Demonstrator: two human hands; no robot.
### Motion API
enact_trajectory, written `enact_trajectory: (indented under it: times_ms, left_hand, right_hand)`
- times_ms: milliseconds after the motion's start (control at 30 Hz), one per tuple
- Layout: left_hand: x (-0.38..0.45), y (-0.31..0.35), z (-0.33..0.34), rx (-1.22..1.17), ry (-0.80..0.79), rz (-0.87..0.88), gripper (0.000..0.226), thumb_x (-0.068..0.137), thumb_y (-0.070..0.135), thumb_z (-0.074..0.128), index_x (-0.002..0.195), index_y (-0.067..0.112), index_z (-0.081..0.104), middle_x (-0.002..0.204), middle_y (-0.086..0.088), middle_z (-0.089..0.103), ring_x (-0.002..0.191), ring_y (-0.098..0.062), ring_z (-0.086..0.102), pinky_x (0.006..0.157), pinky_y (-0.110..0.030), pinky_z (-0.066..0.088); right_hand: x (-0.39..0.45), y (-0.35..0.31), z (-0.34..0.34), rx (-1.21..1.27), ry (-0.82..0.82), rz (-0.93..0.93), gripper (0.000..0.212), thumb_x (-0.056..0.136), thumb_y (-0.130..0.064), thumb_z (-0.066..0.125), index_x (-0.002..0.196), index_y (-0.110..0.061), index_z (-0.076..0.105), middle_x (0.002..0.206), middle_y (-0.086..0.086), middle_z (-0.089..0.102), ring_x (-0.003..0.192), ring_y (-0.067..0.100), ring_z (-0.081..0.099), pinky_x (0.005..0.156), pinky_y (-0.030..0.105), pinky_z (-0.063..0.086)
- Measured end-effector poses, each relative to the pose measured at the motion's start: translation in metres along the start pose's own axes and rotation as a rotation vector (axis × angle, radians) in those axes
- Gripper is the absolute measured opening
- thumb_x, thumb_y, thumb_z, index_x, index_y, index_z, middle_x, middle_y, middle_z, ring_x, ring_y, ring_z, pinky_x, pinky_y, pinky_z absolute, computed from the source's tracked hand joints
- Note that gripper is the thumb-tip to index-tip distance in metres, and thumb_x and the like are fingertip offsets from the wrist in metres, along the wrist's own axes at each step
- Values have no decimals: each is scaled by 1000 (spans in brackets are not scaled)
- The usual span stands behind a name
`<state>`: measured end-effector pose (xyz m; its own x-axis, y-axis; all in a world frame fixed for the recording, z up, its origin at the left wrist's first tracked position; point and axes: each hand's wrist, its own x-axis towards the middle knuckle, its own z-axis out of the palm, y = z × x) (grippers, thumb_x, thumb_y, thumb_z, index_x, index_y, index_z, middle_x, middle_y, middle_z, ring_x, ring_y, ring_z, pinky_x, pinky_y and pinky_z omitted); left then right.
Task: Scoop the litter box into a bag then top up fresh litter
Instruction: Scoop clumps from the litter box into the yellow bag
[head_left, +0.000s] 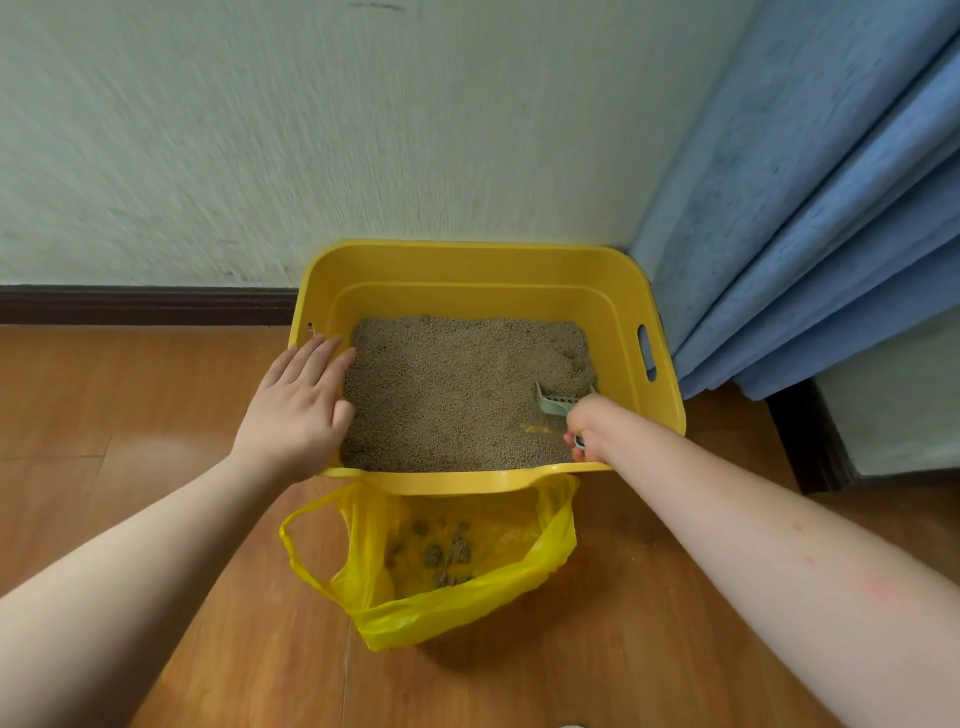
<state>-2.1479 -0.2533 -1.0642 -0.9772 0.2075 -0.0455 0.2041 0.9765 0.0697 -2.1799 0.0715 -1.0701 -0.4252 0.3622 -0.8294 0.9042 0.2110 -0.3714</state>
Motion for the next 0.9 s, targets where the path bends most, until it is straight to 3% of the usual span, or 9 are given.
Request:
enact_trajectory:
  times_ms: [100, 333, 467, 533, 600, 700, 767, 800, 900]
  left_hand:
    - [0, 0, 1, -2, 7, 0, 68, 88, 38, 18, 147, 13, 39, 156, -9, 33, 147, -23, 22, 121, -38, 8]
    - [1, 0, 1, 6, 9, -1, 67, 88, 38, 18, 149, 15, 38, 157, -8, 32, 148, -22, 20, 121, -35, 4]
    - [0, 1, -1, 10, 20, 6, 66, 89, 36, 20, 147, 12, 40, 155, -10, 36, 147, -24, 24, 120, -33, 2]
    - [0, 2, -1, 9, 21, 8, 66, 89, 36, 21, 146, 11, 42, 154, -11, 37, 146, -24, 26, 120, -33, 4]
    - [0, 2, -1, 11, 20, 9, 65, 89, 35, 22, 146, 11, 42, 154, -10, 38, 146, -25, 27, 120, -34, 4]
    - [0, 2, -1, 14, 20, 11, 65, 89, 35, 22, 146, 12, 43, 154, -10, 38, 145, -25, 27, 119, -33, 3]
    - [0, 2, -2, 11, 21, 9, 65, 89, 35, 22, 146, 12, 43, 154, -10, 38, 145, -25, 28, 119, -31, 1]
    - [0, 2, -2, 10, 23, 9, 64, 89, 36, 23, 145, 12, 43, 153, -10, 38, 145, -25, 28, 119, -30, -1]
    - [0, 2, -1, 15, 24, 11, 64, 89, 36, 23, 145, 12, 43, 153, -10, 39, 145, -25, 28, 119, -31, 0]
  right_hand:
    - [16, 1, -8, -92, 24, -43, 45, 99, 4, 34, 143, -5, 34, 72, 9, 41, 60, 14, 35, 51, 22, 29]
    - [41, -10, -11, -134, 57, -79, 39, 98, 3, 42, 136, -2, 46, 80, 11, 47, 74, 20, 46, 50, 25, 32]
    - [48, -14, -8, -159, 35, -84, 38, 99, 1, 38, 136, 1, 44, 77, 9, 46, 62, 17, 38, 51, 25, 31]
    - [46, -14, -6, -134, 23, -97, 36, 99, -3, 41, 134, 1, 46, 95, 12, 56, 71, 20, 45, 53, 26, 32]
    - [51, -12, -4, -96, 6, -129, 38, 95, -2, 48, 132, 4, 47, 106, 14, 53, 87, 23, 48, 57, 28, 37]
    - [50, -15, 2, -16, -21, -134, 20, 95, -1, 45, 109, 0, 59, 98, 9, 52, 74, 19, 48, 58, 27, 37]
    - [49, -18, 6, 81, -5, -103, 26, 98, -1, 39, 81, -10, 56, 88, 4, 54, 65, 14, 42, 58, 27, 34]
    - [51, -19, 7, 113, -7, -95, 28, 99, -1, 38, 78, -10, 54, 87, 2, 55, 65, 13, 42, 61, 27, 35]
    - [47, -18, 8, 151, -9, -100, 20, 101, -5, 36, 103, -9, 56, 91, 3, 59, 70, 13, 46, 79, 32, 34]
